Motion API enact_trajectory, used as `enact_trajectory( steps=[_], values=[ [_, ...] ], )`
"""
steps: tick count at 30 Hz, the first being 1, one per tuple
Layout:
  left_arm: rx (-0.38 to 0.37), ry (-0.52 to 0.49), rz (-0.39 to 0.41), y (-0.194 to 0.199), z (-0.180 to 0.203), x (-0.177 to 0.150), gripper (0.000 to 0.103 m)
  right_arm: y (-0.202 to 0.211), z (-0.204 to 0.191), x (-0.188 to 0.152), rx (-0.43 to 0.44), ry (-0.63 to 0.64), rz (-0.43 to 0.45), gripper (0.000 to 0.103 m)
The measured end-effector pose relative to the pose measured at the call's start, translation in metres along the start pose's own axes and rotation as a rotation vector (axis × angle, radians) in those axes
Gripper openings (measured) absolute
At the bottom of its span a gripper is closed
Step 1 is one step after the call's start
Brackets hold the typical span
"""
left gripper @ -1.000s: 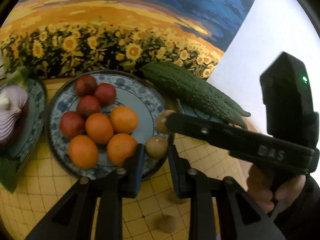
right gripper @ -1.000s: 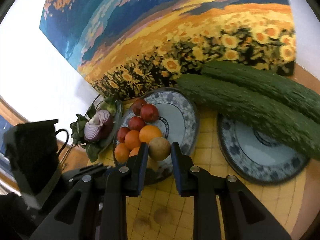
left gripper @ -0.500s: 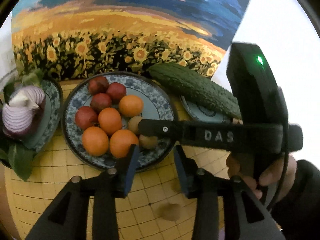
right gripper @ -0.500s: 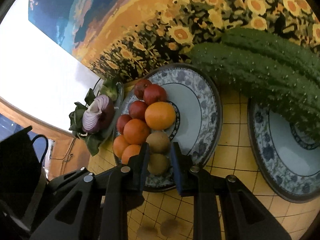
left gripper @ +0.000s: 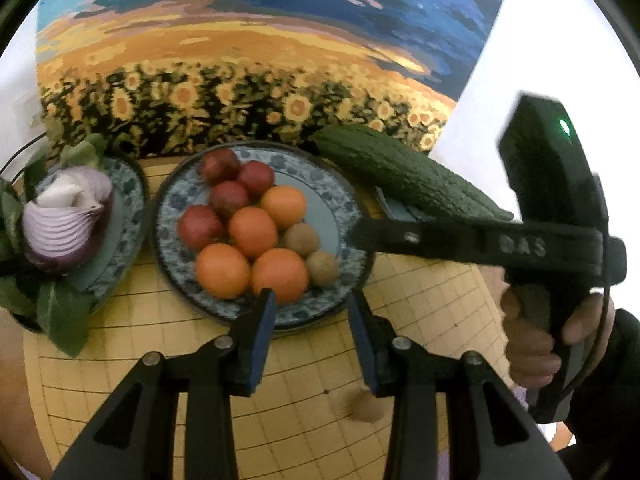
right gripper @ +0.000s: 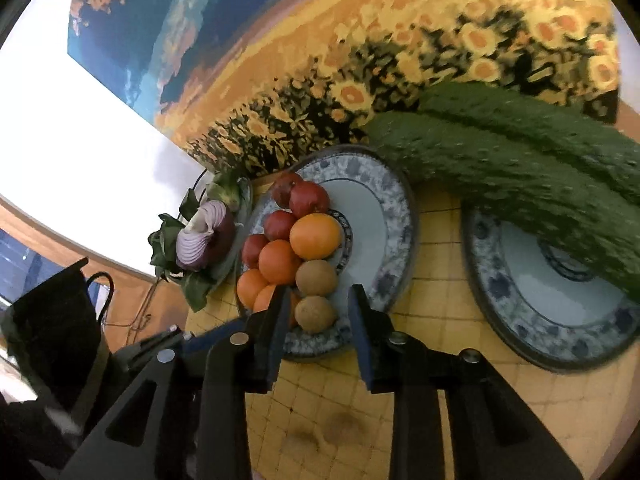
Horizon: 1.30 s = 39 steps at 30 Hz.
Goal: Organize fruits
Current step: 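Move both tools back toward the remaining kiwis on the board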
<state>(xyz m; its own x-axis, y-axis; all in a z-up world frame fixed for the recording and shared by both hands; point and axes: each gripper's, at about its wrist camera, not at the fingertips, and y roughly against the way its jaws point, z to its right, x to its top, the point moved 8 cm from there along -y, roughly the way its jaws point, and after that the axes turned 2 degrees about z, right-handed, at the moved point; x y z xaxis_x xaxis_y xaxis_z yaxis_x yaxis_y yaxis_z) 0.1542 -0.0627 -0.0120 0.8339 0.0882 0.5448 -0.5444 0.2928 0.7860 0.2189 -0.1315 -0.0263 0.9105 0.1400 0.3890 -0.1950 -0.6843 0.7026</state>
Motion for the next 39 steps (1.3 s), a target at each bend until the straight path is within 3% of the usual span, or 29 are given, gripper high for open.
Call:
enact_trajectory(
  steps=[6, 15, 32, 34, 37, 39],
  values=[
    [0.003, -0.005, 0.036, 0.020, -0.008, 0.004, 0.039, 0.019, 0.002, -0.011, -0.039, 0.016, 0.003, 0.031],
    [-0.063, -0.061, 0.024, 0.043, 0.005, -0.005, 0.039, 0.045, -0.007, -0.035, -0.060, 0.009, 0.026, 0.031],
    [-0.141, -0.175, -0.157, 0.034, 0.021, -0.057, 0.039, 0.062, 0.006, -0.091, -0.087, -0.089, 0.007, 0.031],
    [-0.135, -0.179, -0.161, 0.033, 0.020, -0.064, 0.039, 0.061, 0.011, -0.098, -0.125, -0.077, -0.019, 0.031],
    [-0.143, -0.160, -0.197, 0.028, 0.021, -0.084, 0.039, 0.055, 0.022, -0.107, -0.268, -0.020, -0.070, 0.031],
    [-0.137, -0.178, -0.209, 0.026, 0.025, -0.092, 0.039, 0.055, 0.022, -0.109, -0.268, -0.006, -0.064, 0.031]
  ],
)
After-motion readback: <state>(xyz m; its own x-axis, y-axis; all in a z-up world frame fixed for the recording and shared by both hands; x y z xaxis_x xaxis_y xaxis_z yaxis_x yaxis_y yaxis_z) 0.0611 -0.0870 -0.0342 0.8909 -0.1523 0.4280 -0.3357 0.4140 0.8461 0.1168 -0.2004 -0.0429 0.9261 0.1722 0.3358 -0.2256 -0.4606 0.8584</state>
